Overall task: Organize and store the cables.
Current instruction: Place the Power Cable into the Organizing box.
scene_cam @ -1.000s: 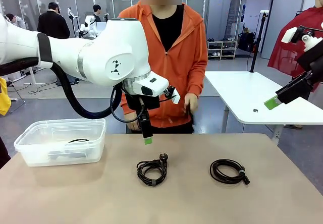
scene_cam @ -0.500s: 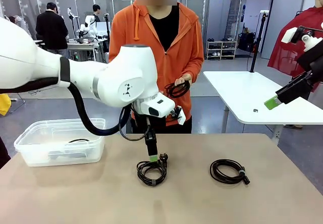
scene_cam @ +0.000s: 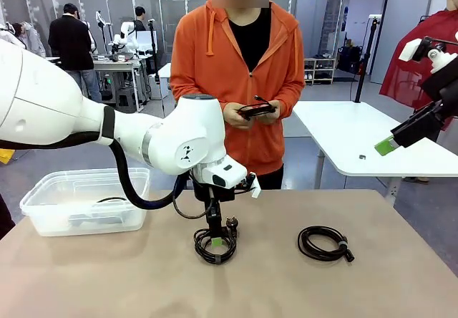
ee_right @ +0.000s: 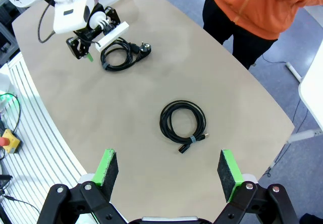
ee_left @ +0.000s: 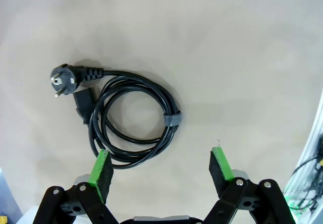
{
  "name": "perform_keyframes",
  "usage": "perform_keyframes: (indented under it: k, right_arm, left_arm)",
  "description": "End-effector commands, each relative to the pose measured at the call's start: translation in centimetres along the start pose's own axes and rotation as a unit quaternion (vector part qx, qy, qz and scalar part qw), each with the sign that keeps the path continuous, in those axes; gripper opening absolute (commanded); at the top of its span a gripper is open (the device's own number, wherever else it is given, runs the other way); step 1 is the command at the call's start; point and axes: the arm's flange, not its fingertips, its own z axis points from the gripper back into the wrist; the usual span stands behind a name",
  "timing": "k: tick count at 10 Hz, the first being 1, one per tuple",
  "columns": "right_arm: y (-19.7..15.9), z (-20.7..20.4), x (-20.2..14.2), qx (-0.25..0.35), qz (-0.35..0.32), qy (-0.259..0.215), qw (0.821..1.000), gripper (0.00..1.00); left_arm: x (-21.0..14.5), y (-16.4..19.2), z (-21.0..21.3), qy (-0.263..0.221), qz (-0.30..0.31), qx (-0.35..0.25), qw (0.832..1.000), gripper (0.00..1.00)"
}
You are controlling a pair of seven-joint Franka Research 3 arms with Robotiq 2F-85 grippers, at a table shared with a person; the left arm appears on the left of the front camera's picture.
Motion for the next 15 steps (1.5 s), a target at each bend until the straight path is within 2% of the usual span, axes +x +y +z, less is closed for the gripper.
perform_keyframes:
  k: [1,5,7,10,12,13,14,15]
  right_arm:
    - [-0.1,0.0,-0.1,0.002,0.002,0.000,1.000,1.00]
    - [-0.1,0.0,-0.1,0.002,0.002,0.000,1.000,1.00]
    - [-0.1,0.0,-0.1,0.002,0.002,0.000,1.000,1.00]
    - [-0.1,0.0,-0.1,0.002,0.002,0.000,1.000,1.00]
    - [-0.1,0.0,-0.1,0.002,0.002,0.000,1.000,1.00]
    - [-0.1,0.0,-0.1,0.002,0.002,0.000,1.000,1.00]
    - [-0.1,0.0,-0.1,0.002,0.002,0.000,1.000,1.00]
    - [-0.1,0.0,-0.1,0.002,0.002,0.000,1.000,1.00]
  left_arm:
    - [0.0,-0.5,-1.1,-0.004,-0.003,-0.003,1.000,0.96]
    - [-0.2,-1.7,-4.7,0.007,0.007,0.007,1.000,0.96]
    - [-0.3,-2.1,-5.7,-0.015,0.005,0.004,1.000,0.96]
    - [-0.4,-2.4,-6.9,-0.002,0.004,0.003,1.000,0.96]
    - [-0.6,-2.4,-7.2,-0.010,0.007,0.010,1.000,0.89]
    - [-0.5,-2.3,-7.5,-0.007,0.005,0.008,1.000,0.55]
    - [-0.6,-2.2,-7.8,-0.006,0.003,0.007,1.000,0.43]
    - [-0.7,-2.2,-7.7,-0.010,0.003,0.005,1.000,0.01]
